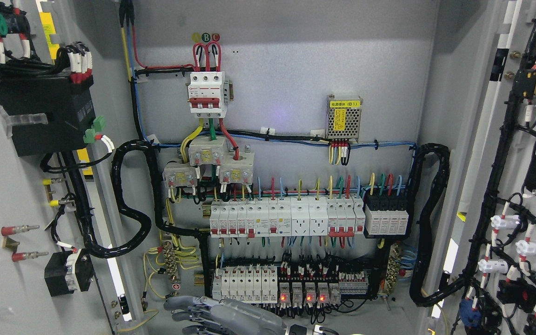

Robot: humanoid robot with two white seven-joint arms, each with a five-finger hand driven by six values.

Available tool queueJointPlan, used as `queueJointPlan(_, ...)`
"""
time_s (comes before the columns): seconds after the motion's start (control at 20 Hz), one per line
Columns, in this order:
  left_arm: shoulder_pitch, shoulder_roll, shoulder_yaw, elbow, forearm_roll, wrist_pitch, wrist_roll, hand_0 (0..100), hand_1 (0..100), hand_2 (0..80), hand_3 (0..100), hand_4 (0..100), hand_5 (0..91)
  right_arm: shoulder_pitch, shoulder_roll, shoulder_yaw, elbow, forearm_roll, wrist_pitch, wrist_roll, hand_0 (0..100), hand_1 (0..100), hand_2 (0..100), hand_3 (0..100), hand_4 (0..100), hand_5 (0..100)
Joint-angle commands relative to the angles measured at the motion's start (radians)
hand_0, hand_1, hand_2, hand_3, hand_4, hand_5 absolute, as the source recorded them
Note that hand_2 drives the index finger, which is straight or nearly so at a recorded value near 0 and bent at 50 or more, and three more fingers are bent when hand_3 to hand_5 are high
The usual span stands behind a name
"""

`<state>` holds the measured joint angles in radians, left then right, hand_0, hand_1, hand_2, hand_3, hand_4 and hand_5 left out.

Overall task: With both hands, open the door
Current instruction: 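Lower the right hand away from the opened cabinet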

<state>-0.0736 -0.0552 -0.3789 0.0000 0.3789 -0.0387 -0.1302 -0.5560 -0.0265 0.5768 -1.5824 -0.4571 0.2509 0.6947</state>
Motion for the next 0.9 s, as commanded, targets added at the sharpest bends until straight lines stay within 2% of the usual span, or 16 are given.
queueJointPlan(0.0,0.0,0.0,0.0,0.015,0.0,0.0,0.0,0,0,0.0,8,0,0.0,0.007,0.092,0.139,-0.019,0.008,0.005,-0.009,22,10,0,0,0,0)
queueJointPlan(0.1,0.0,0.0,0.0,0.014,0.0,0.0,0.0,0,0,0.0,8,0,0.0,0.007,0.108,0.141,-0.021,0.006,0.028,-0.011,22,10,0,0,0,0)
queueJointPlan(0.6,0.0,0.0,0.0,0.015,0.0,0.0,0.0,0,0,0.0,8,0,0.0,0.005,0.152,0.193,-0.01,0.009,0.034,-0.011,22,10,0,0,0,0)
queueJointPlan(0.85,0.0,0.0,0.0,0.015,0.0,0.0,0.0,0,0,0.0,8,0,0.0,-0.001,0.172,0.19,0.027,0.009,0.031,-0.012,22,10,0,0,0,0)
